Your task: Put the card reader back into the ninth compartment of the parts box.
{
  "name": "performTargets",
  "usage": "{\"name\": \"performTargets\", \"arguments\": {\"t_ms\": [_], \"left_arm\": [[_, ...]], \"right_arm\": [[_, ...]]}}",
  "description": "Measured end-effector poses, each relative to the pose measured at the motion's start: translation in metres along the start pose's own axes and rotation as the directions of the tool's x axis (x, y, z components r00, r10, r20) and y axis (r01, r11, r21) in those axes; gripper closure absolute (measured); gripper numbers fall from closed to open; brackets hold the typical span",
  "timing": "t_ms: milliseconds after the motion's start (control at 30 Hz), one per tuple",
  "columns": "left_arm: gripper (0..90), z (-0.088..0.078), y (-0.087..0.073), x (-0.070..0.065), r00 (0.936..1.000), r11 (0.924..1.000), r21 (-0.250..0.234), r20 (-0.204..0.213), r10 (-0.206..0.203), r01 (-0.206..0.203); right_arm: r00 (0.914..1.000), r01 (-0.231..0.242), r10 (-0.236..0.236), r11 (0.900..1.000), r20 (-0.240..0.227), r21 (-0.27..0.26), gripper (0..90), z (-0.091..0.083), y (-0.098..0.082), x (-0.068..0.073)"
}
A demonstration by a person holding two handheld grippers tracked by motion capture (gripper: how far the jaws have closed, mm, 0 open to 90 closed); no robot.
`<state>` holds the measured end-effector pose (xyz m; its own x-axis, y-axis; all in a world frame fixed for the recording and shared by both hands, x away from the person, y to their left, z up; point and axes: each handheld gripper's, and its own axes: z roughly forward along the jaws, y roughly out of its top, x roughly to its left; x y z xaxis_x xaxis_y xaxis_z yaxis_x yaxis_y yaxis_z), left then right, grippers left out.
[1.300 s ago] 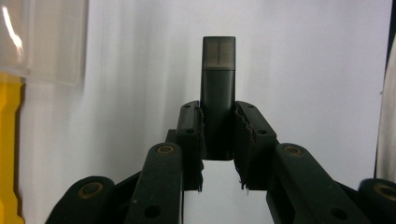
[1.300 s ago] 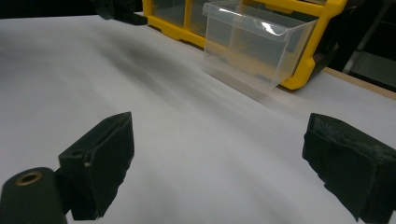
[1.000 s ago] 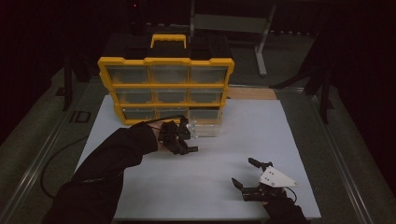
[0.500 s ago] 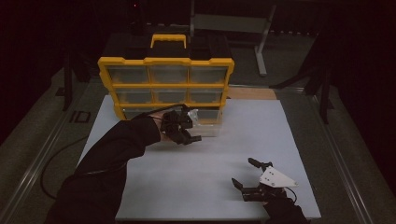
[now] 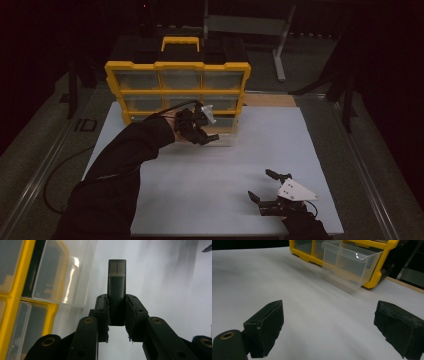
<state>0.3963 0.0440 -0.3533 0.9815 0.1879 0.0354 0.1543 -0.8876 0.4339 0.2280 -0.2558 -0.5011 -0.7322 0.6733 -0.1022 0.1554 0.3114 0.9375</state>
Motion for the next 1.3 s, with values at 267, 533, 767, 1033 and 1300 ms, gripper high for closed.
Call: {"name": "performTargets", "arguments": {"t_ms": [267,533,767,1033,1300], "left_arm": [[74.1,-0.001,0.008,0.012,0.9991,0.9990,-0.016,-0.011,-0.042,0.042],[74.1,0.003,0.018,0.023,0.9965,0.9967,-0.024,-0.027,-0.078,0.078],[74.0,0.010,0.025,0.030,0.9947,0.9957,-0.010,-0.046,-0.092,0.092],[74.0,0.017,0.030,0.036,0.9932,0.9956,0.004,-0.070,-0.093,0.094],[74.0,0.026,0.025,0.045,0.9904,0.9937,0.000,-0.080,-0.112,0.112]], "right_arm": [[0.9999,-0.012,0.012,1.000,0.001,-0.001,9.2,0.000,0.000,0.001],[1.0000,-0.010,0.010,1.000,0.000,-0.002,9.1,0.000,0.000,0.000],[1.0000,-0.008,0.008,1.000,0.002,-0.007,9.1,0.000,0.000,0.000],[1.0000,-0.002,0.002,1.000,0.002,-0.010,9.1,0.000,0.000,0.000],[1.0000,-0.008,0.008,1.000,-0.002,-0.008,9.2,0.000,0.000,0.000]]}}
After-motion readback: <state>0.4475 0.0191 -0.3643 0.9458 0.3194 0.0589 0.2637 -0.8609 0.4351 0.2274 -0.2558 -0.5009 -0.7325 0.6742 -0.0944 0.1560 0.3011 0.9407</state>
